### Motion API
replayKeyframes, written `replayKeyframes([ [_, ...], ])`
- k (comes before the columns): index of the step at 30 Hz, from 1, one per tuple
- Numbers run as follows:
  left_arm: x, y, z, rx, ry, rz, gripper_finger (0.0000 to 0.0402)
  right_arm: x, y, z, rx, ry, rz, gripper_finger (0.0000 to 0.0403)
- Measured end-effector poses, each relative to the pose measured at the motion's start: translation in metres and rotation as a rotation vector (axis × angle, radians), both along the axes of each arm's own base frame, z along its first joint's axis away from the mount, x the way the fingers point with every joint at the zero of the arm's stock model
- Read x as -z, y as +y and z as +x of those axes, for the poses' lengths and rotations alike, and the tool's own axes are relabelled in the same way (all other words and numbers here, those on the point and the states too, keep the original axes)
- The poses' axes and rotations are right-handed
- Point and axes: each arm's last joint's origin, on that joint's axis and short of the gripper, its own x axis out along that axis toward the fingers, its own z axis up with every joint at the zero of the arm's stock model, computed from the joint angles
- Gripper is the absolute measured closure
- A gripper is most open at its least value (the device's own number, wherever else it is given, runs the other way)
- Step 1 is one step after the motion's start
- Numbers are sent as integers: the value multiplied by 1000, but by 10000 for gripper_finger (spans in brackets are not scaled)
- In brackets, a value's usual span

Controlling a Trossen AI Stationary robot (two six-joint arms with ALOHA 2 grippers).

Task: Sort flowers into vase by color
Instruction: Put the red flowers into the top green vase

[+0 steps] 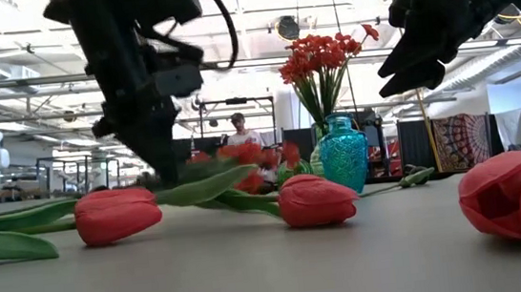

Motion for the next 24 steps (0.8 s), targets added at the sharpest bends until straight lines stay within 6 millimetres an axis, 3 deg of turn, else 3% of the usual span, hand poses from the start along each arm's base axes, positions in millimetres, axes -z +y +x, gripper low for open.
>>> replayKeyframes([
  [10, -41, -13, -16, 32, -172, 185, 400, 0, 0, 0, 0, 0, 0, 103],
  [19, -66, -22, -30, 57, -273, 369, 397, 0, 0, 0, 0, 0, 0, 103],
  [24, -75, -25, -27, 87, -343, 453, 396, 0, 0, 0, 0, 0, 0, 103],
])
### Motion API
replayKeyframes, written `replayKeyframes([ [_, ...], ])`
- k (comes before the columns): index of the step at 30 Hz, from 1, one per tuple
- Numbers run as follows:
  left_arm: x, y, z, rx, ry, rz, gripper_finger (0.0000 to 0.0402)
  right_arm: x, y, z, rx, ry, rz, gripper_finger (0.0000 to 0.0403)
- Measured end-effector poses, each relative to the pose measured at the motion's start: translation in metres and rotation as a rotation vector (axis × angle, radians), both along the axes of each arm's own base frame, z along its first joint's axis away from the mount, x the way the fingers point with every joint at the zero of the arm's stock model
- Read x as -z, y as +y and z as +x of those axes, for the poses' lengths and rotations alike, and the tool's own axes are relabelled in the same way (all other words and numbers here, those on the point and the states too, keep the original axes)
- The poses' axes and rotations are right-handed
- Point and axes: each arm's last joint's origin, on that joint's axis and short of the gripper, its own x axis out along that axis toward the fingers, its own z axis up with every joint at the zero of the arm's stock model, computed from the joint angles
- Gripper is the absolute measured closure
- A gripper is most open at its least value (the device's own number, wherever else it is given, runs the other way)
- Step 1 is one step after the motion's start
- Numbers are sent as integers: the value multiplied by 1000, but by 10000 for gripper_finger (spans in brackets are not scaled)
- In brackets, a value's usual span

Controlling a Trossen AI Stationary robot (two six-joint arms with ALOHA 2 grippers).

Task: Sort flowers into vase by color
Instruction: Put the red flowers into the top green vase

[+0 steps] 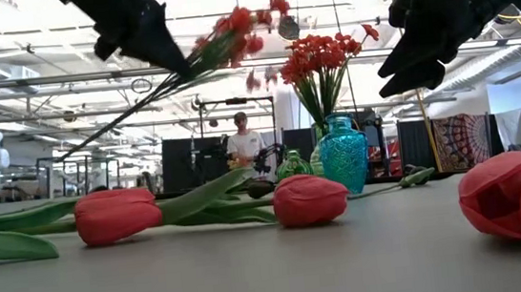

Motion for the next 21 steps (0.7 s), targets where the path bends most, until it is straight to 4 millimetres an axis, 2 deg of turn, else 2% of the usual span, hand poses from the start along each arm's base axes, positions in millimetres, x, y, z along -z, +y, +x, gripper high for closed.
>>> replayKeyframes([
  [6, -9, -2, 8, 50, -64, 97, 395, 0, 0, 0, 0, 0, 0, 103],
  [21, -33, -4, 21, 51, -215, 293, 394, 0, 0, 0, 0, 0, 0, 103],
])
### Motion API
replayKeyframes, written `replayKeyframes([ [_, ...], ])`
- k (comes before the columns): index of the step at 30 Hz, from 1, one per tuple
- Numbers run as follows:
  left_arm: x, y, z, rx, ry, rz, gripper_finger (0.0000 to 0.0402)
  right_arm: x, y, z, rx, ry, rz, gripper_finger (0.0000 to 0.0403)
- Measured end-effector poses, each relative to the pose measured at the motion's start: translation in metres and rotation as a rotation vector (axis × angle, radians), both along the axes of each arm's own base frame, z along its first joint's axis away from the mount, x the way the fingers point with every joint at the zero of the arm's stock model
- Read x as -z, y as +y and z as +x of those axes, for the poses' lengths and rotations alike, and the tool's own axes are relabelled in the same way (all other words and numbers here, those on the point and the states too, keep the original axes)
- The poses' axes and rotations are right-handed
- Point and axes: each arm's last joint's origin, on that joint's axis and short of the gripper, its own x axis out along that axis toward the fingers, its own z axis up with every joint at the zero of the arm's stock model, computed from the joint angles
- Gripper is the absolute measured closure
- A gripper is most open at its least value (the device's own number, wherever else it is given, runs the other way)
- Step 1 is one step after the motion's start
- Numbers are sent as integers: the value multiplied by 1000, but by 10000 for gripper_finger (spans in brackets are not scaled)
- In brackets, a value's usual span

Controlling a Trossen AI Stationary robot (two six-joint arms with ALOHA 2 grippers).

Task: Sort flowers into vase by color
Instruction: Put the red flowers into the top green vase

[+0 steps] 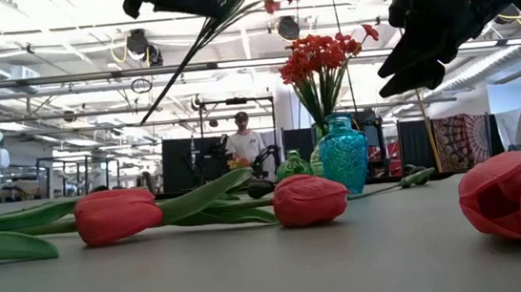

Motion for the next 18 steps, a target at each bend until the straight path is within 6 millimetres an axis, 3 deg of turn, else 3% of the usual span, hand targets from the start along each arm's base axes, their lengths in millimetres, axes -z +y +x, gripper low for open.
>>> replayKeyframes([
  [9, -20, 5, -8, 0, -15, 105, 394, 0, 0, 0, 0, 0, 0, 103],
  [18, -76, 24, -62, 8, -118, 154, 394, 0, 0, 0, 0, 0, 0, 103],
])
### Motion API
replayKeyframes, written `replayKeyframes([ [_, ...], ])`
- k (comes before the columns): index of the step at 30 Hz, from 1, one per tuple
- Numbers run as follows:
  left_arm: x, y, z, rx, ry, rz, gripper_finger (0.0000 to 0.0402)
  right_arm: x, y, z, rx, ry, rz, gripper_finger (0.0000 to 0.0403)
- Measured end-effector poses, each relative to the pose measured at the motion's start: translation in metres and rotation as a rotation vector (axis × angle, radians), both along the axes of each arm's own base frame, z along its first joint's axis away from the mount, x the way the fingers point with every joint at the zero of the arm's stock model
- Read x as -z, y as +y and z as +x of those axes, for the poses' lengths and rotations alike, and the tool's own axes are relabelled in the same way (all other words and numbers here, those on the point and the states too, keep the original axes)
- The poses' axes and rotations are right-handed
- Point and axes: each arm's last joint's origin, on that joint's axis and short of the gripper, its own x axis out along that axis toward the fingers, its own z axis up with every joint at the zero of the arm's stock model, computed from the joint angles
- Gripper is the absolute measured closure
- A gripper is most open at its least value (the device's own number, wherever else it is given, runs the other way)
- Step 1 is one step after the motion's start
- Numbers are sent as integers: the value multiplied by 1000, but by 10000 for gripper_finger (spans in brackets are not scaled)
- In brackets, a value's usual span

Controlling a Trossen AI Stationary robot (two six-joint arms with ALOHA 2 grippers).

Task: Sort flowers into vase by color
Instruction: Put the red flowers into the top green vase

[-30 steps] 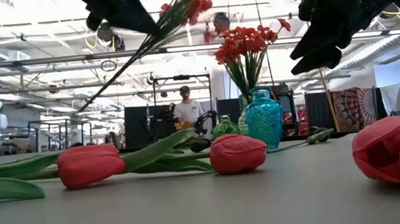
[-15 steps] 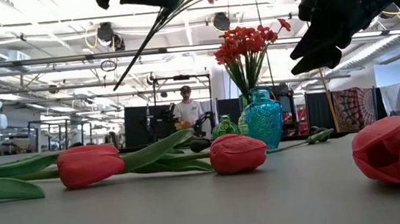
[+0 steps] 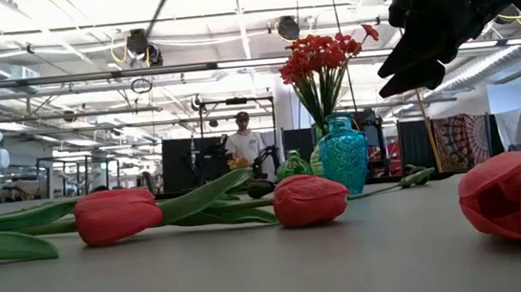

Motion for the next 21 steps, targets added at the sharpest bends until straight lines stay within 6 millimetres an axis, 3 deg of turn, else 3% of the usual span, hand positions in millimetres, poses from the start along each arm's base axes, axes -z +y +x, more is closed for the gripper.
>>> replayKeyframes([
  [6, -26, 18, -52, 1, -70, -18, 394, 0, 0, 0, 0, 0, 0, 103],
  [10, -26, 30, -87, 1, -134, -29, 394, 0, 0, 0, 0, 0, 0, 103],
  [16, 1, 42, -121, 31, -209, -71, 394, 0, 0, 0, 0, 0, 0, 103],
  [21, 38, 41, -120, 42, -254, -61, 394, 0, 0, 0, 0, 0, 0, 103],
])
